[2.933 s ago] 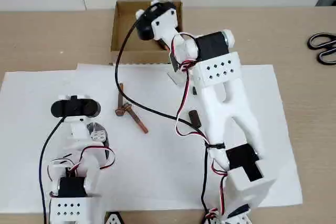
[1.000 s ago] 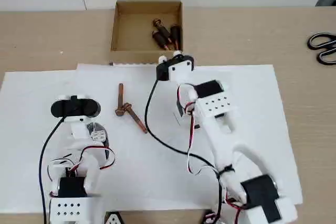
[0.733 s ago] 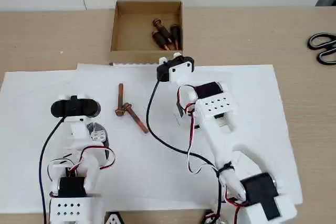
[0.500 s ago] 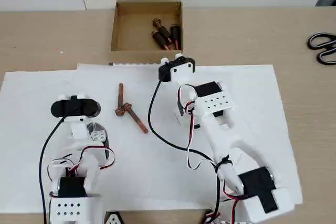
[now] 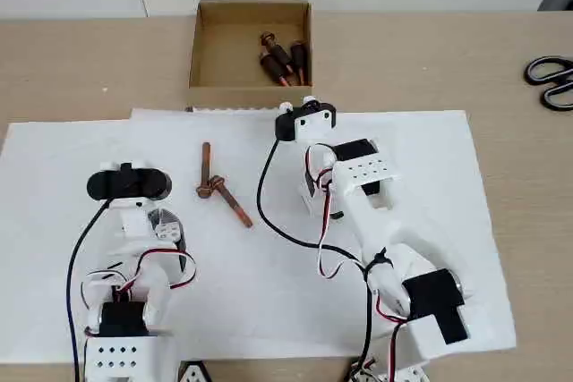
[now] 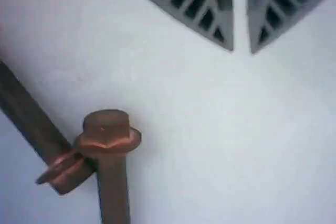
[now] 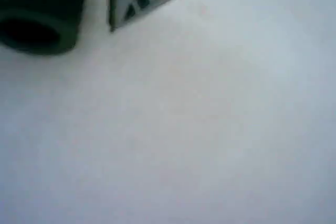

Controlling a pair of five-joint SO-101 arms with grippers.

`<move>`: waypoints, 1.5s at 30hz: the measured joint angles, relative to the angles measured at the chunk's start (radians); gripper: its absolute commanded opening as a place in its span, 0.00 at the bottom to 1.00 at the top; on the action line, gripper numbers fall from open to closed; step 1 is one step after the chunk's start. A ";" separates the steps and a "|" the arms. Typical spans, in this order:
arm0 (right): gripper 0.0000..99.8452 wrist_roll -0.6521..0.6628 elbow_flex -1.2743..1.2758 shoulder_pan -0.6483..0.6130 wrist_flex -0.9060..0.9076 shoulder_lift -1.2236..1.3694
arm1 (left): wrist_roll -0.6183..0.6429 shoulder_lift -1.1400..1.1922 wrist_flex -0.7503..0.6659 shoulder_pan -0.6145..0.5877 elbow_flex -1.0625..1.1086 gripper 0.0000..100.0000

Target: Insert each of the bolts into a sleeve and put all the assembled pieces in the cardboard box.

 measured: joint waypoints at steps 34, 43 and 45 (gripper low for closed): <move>0.15 0.080 0.003 0.014 0.087 -0.029 | 0.000 0.000 0.000 0.000 0.000 0.01; 0.04 0.103 0.000 0.026 0.066 -0.003 | 0.000 0.000 0.000 0.000 0.000 0.01; 0.04 0.107 -0.006 0.028 0.063 0.008 | 0.000 0.000 0.000 0.000 0.000 0.01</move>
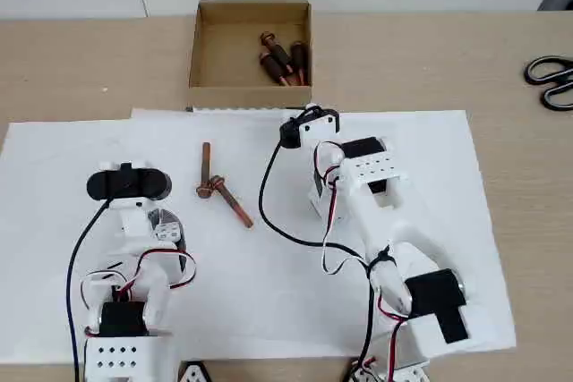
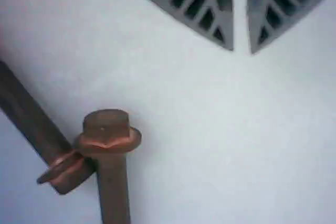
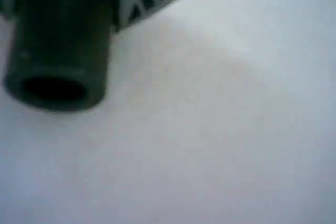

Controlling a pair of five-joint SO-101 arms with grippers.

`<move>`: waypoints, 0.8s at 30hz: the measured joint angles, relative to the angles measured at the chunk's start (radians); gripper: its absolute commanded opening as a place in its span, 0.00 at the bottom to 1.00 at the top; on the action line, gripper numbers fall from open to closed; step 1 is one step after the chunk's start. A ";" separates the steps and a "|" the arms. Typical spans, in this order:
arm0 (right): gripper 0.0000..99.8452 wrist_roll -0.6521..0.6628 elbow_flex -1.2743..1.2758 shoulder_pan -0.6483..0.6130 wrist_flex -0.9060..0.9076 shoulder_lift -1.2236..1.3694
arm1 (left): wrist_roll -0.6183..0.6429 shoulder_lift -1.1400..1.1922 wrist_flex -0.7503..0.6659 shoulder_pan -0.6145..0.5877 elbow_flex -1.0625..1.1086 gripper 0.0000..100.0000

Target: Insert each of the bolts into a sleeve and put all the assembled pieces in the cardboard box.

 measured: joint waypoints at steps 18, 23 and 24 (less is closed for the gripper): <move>0.00 0.055 -0.282 -0.006 0.244 0.018 | 0.000 0.000 0.000 0.000 0.000 0.01; 0.00 0.055 -0.465 -0.012 0.454 0.018 | 0.000 0.000 0.000 0.000 0.000 0.01; 0.00 0.055 -0.499 -0.018 0.503 0.018 | 0.000 0.000 0.000 0.000 0.000 0.01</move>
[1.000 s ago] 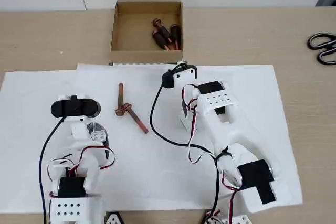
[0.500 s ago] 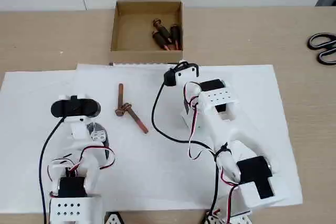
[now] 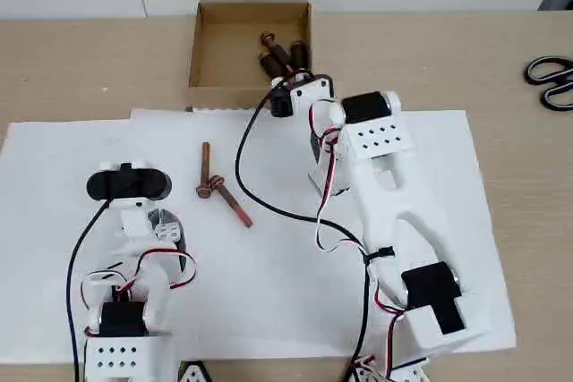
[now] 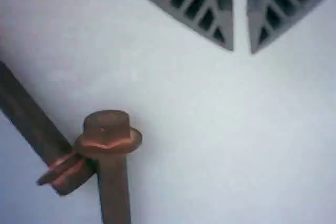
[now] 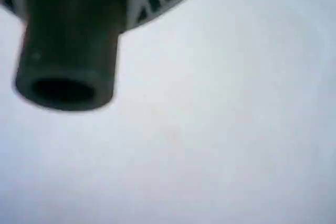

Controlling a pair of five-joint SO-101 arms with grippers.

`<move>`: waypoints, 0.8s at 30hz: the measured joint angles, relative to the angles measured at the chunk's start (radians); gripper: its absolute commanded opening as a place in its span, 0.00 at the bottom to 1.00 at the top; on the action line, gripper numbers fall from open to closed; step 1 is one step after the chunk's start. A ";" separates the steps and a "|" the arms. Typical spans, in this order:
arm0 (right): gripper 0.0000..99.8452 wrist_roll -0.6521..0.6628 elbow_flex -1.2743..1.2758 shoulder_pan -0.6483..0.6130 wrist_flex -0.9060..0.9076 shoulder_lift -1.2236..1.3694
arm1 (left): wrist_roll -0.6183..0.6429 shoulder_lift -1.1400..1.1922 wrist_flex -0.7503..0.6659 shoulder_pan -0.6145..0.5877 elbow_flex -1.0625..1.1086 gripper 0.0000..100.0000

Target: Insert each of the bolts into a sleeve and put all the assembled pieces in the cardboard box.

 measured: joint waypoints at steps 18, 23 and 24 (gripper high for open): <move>0.00 -0.250 0.123 0.069 0.089 -0.489 | -0.114 0.183 0.325 -0.038 -0.528 0.02; 0.00 -0.250 0.226 0.176 0.091 -0.595 | -0.114 0.532 0.480 -0.035 -0.862 0.00; 0.00 -0.250 0.239 0.196 0.091 -0.615 | -0.114 0.603 0.511 -0.035 -0.931 0.00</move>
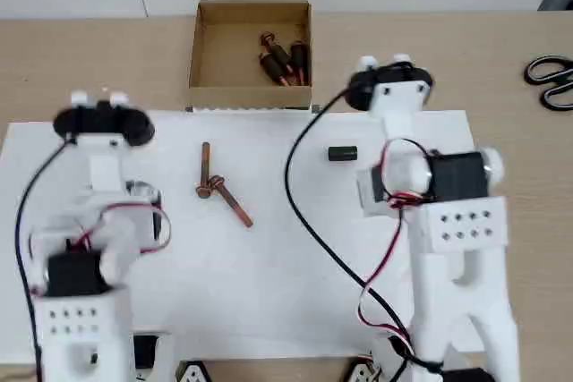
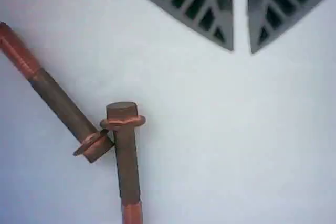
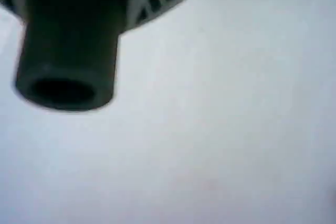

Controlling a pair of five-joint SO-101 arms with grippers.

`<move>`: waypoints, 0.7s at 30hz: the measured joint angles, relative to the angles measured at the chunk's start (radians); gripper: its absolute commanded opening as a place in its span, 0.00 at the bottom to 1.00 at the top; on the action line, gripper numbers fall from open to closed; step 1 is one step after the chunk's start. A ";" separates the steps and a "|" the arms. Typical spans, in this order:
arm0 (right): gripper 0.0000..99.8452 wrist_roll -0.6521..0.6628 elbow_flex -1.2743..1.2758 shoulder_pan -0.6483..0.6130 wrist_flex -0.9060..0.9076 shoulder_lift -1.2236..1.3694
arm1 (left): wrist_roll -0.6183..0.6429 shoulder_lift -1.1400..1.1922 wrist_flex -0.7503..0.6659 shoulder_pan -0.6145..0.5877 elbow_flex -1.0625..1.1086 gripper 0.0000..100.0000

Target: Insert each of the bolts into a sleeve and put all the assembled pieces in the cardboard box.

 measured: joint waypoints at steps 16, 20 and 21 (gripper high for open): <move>0.00 0.000 0.212 0.078 0.000 -0.313 | 0.519 0.743 0.319 0.267 -0.486 0.00; 0.00 0.000 0.235 0.091 0.000 -0.371 | 0.667 0.743 0.293 0.338 -0.488 0.01; 0.00 0.000 0.235 0.103 0.000 -0.381 | 0.709 0.743 0.290 0.348 -0.488 0.01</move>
